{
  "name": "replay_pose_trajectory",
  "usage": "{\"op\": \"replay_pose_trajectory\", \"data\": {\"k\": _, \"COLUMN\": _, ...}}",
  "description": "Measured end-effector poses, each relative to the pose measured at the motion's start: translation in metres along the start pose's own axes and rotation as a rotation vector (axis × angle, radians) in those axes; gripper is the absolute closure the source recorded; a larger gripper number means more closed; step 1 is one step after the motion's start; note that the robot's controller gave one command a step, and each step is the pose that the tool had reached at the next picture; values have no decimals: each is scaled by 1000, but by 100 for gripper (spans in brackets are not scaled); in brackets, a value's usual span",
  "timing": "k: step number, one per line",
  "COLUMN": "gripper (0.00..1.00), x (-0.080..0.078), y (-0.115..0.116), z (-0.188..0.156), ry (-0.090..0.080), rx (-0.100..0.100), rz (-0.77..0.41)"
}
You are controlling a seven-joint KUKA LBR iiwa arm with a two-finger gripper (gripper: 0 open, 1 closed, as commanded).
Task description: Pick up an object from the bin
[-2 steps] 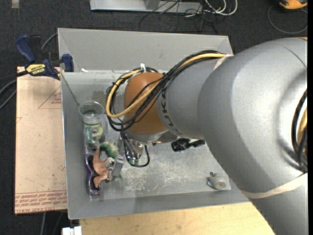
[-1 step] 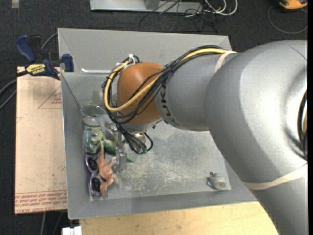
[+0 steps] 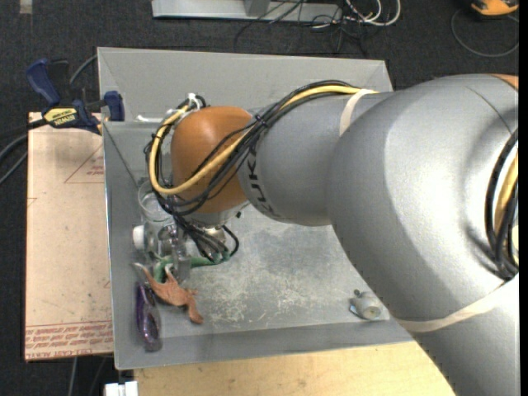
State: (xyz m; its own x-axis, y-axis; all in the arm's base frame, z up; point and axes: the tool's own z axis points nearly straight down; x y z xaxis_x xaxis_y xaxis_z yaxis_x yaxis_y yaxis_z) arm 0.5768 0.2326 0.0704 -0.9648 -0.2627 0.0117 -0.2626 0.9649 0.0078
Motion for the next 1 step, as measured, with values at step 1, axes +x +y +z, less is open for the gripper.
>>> {"op": "replay_pose_trajectory", "data": {"k": 1, "gripper": 100, "x": 0, "y": 0, "z": 0, "ry": 0, "rx": 0, "rz": 1}}
